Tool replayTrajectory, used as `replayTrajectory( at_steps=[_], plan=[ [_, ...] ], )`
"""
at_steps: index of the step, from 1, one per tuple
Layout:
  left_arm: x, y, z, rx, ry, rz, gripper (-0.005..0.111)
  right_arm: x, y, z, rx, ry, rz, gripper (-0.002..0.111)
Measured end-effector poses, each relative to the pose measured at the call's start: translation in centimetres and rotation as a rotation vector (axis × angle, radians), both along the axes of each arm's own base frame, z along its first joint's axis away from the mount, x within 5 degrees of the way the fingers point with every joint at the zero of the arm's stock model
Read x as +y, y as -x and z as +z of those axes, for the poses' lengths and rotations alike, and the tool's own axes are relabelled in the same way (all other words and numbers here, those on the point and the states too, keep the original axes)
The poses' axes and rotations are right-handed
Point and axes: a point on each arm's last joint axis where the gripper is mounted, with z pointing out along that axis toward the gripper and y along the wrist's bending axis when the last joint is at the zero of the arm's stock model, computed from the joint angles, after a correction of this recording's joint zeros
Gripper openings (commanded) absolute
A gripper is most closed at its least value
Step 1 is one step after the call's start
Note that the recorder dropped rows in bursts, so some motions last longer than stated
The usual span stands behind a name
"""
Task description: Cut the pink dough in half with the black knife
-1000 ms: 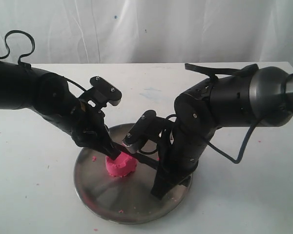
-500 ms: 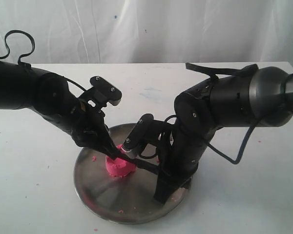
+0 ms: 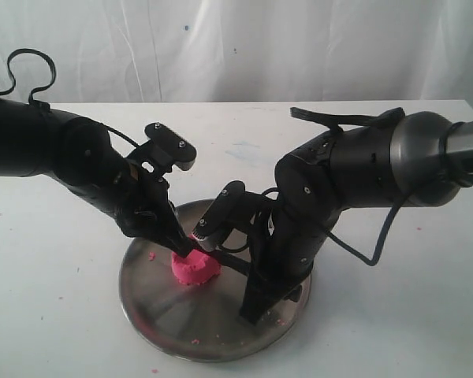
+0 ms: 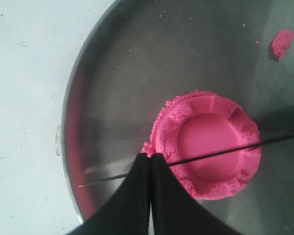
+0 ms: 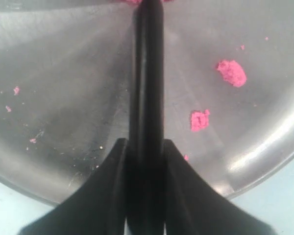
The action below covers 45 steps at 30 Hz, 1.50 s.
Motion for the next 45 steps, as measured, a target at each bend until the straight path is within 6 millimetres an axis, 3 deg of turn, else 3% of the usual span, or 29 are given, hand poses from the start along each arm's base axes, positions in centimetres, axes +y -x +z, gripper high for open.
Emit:
replayTrajectory(
  at_steps=[14,20,26,34,45],
  plan=[
    [0.0,0.0,-0.2,0.002,-0.007,-0.004,0.000,0.0,0.0,0.0,0.004,0.002,-0.002,0.000],
    [-0.2,-0.5,-2.0,0.036,-0.027,-0.003,0.000,0.0,0.0,0.0,0.005,0.004,-0.002,0.000],
    [-0.3,-0.7,-2.5,0.045,-0.031,-0.003,0.000,0.0,0.0,0.0,0.001,0.000,-0.002,0.000],
    [-0.3,-0.7,-2.7,0.046,-0.032,-0.003,0.000,0.2,-0.2,-1.5,0.027,0.022,-0.003,0.000],
    [-0.3,-0.8,-3.0,0.051,-0.036,-0.004,0.000,0.2,-0.2,-1.5,0.024,0.020,-0.003,0.000]
  ],
)
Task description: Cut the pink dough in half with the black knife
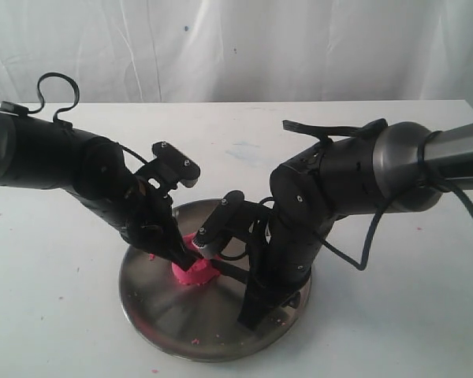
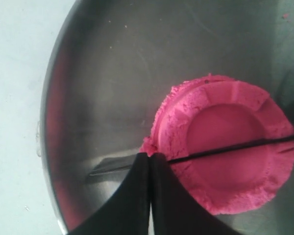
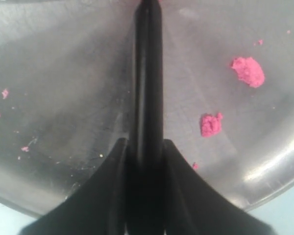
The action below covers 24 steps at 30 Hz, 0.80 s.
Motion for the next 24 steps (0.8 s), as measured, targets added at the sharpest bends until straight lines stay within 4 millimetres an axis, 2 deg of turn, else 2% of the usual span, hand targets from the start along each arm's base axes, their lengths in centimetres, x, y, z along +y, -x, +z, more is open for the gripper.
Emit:
replayTrajectory(
  at_steps=[24],
  plan=[
    [0.0,0.0,-0.7,0.024,-0.014,-0.003,0.000,0.3,-0.3,-1.0,0.000,-0.012,-0.022,0.000]
  ],
)
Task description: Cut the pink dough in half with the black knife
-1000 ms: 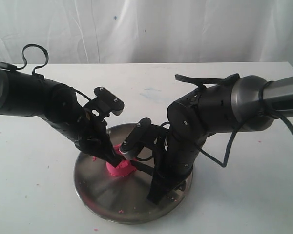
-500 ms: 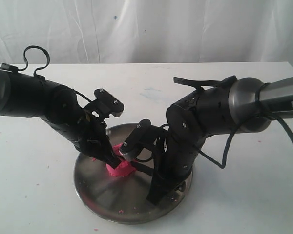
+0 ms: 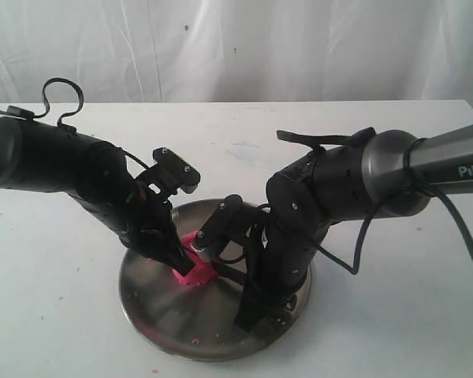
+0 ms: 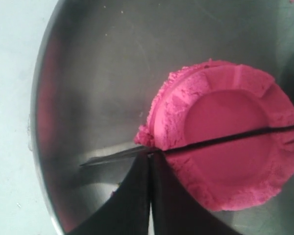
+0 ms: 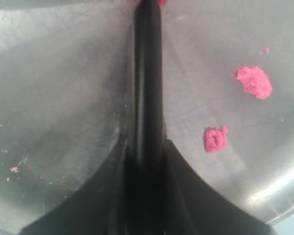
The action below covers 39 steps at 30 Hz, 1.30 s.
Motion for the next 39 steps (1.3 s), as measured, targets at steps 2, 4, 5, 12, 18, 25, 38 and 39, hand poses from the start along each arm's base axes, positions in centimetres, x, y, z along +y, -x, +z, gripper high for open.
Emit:
replayTrajectory(
  at_steps=[2,4,5,12,18,25,38,39],
  plan=[
    [0.0,0.0,0.0,-0.001,0.000,0.000,0.000,0.0,0.0,-0.1,0.002,0.001,-0.002,0.000],
    [0.0,0.0,-0.1,-0.002,0.001,0.000,0.000,0.0,0.0,-0.1,0.007,-0.002,-0.008,0.000],
    [0.0,0.0,-0.1,-0.002,0.001,0.000,0.000,0.1,0.0,-0.1,0.008,-0.007,-0.014,0.000],
    [0.0,0.1,-0.1,0.014,-0.008,-0.004,0.000,0.2,0.0,-0.1,0.014,-0.026,-0.032,0.000],
    [0.2,0.4,3.1,-0.043,0.022,-0.007,0.000,0.2,0.0,-0.1,0.013,-0.028,-0.034,0.000],
    [0.3,0.4,3.5,-0.099,0.023,-0.022,0.000,0.2,0.0,-0.1,0.014,-0.029,-0.035,0.000],
    [0.0,-0.5,0.0,-0.097,-0.001,-0.033,0.000,0.2,0.0,-0.1,0.015,-0.031,-0.038,0.000],
    [0.0,-0.5,0.0,-0.098,0.000,-0.033,0.000,0.2,0.0,-0.1,0.015,-0.031,-0.038,0.000]
  ],
)
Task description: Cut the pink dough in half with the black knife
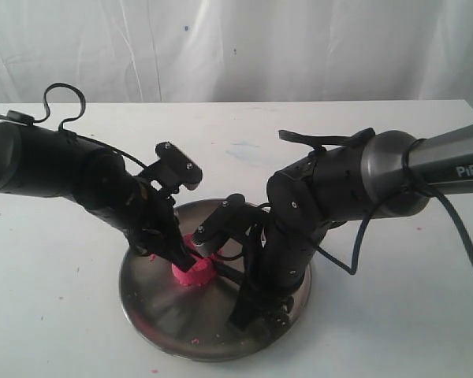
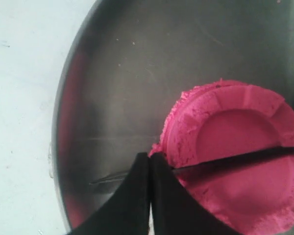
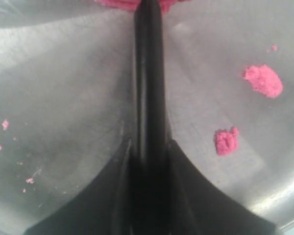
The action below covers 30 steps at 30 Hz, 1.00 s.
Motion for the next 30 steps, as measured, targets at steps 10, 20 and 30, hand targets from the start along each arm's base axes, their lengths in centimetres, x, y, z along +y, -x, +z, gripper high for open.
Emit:
replayTrajectory(
  at_steps=[10,20,30],
  plan=[
    [-0.03,-0.16,-0.18,-0.010,0.001,-0.001,0.000,0.15,-0.11,-0.03,-0.009,-0.016,-0.007,0.000],
    [0.02,-0.22,-0.25,-0.014,-0.003,-0.005,0.000,0.28,-0.07,-0.32,0.006,-0.027,-0.025,0.000],
    [0.02,-0.22,-0.25,-0.014,-0.003,-0.005,0.000,0.30,-0.06,-0.44,0.013,-0.025,-0.027,0.000]
  ],
)
